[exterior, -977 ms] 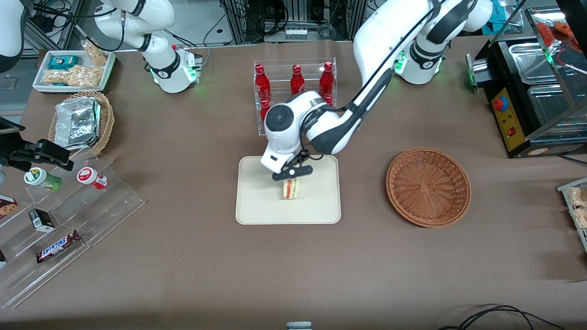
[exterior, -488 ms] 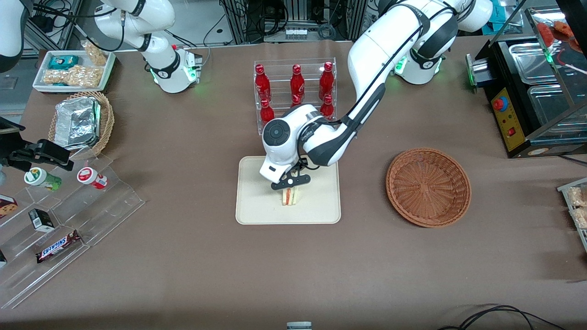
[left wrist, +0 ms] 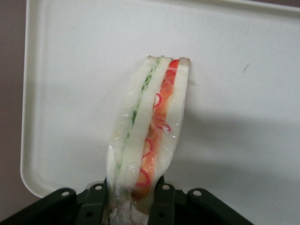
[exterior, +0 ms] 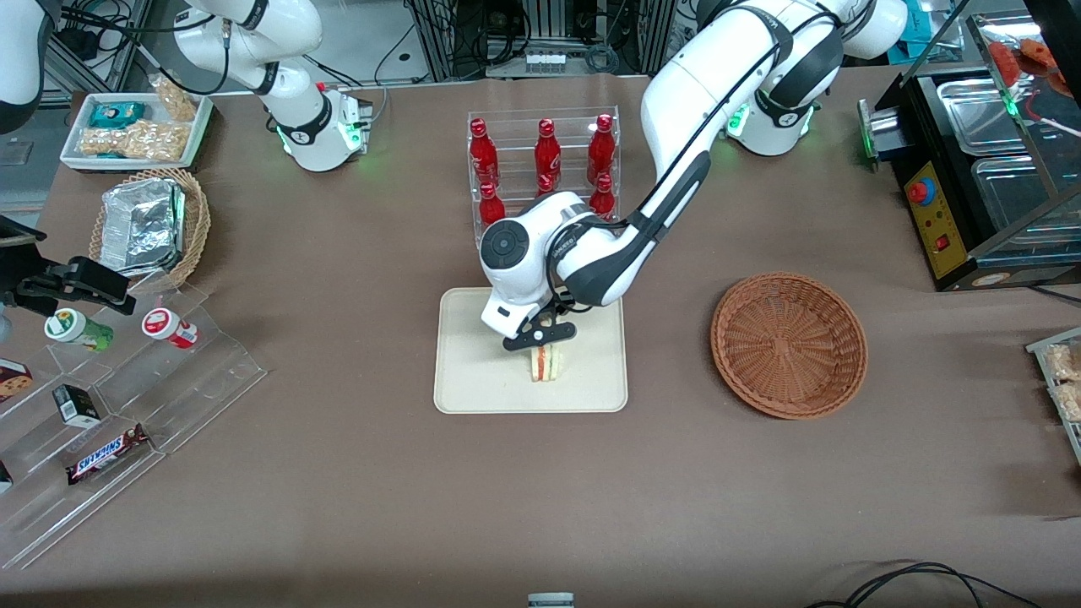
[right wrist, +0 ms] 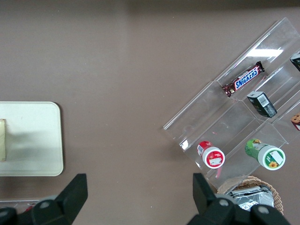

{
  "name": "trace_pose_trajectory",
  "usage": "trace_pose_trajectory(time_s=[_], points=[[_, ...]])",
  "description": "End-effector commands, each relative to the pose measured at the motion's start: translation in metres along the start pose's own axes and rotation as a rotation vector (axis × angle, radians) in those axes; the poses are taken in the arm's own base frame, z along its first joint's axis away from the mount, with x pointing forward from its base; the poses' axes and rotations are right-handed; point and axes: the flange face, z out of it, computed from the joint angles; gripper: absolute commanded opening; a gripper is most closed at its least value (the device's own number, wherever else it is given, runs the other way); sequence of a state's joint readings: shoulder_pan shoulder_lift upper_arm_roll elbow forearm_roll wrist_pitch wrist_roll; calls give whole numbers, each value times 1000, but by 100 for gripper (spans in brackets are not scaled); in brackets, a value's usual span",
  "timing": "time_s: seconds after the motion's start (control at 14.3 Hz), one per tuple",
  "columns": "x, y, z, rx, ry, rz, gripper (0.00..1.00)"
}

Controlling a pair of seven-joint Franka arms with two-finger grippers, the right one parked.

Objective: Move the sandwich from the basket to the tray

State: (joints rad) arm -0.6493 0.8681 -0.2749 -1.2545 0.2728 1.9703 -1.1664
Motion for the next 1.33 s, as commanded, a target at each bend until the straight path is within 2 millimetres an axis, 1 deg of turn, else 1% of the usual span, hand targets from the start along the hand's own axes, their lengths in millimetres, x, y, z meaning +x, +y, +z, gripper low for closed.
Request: trace_pose_trajectory(time_s=[0.0,0.07,0.21,0.28,0.35,0.42,0.49,0.56,0.63,0.77,0.84,0.98,1.05,1.12,1.19,1.26], points=[[13,-2,-20,12,67,-98,100],[21,-7,-31,8,82,-151,100],[32,-20,-73,-1,97,-187,100],[52,-39,-96,-11,97,-224,100],[60,-50,-116,-24,101,-242,100],[65,-61,-138,-40,101,-265,100],[70,-73,-156,-51,79,-291,100],[80,-92,-175,-57,65,-309,100],[93,-118,-196,-59,45,-294,100],[105,-163,-231,-72,-31,-225,100],[112,-195,-247,-55,-66,-199,100],[127,-269,-267,12,-127,-176,100],[135,-317,-273,22,-166,-148,100],[146,-359,-275,0,-202,-134,100],[160,-411,-274,-10,-232,-148,100],[168,-445,-275,-13,-251,-152,100]])
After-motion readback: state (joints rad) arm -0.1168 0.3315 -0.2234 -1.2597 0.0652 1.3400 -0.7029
